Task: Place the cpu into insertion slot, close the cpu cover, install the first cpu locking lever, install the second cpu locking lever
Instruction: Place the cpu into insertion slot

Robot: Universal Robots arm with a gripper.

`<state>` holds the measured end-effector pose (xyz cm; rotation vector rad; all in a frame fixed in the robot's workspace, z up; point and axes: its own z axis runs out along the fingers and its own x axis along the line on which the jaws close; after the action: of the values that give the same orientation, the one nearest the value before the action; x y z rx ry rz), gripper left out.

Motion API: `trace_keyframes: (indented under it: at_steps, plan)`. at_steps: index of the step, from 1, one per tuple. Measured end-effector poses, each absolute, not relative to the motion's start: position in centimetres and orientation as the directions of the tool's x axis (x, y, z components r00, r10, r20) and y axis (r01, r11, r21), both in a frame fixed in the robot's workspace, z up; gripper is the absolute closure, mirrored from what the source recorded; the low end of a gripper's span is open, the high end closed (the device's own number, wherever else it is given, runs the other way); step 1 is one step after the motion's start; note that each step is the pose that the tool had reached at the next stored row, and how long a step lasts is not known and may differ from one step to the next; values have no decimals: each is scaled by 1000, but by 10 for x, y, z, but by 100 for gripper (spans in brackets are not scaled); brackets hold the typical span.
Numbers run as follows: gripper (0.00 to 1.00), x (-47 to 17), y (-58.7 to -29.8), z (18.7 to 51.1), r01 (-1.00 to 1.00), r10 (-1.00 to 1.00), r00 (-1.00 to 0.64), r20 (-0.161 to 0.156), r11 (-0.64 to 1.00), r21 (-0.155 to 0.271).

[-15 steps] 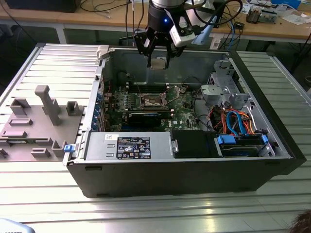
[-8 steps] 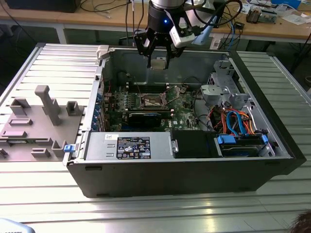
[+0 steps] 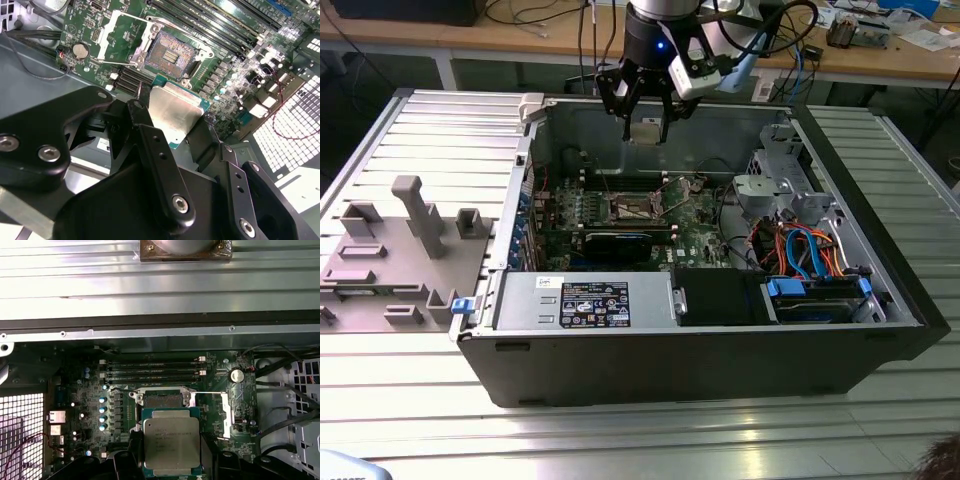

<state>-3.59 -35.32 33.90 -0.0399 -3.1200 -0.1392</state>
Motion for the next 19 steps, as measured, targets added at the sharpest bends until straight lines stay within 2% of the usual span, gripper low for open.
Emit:
trace_keyframes:
  at_steps: [19]
  plan:
    - [45, -36, -353, 334, 26, 25, -1000, 19, 996, 89]
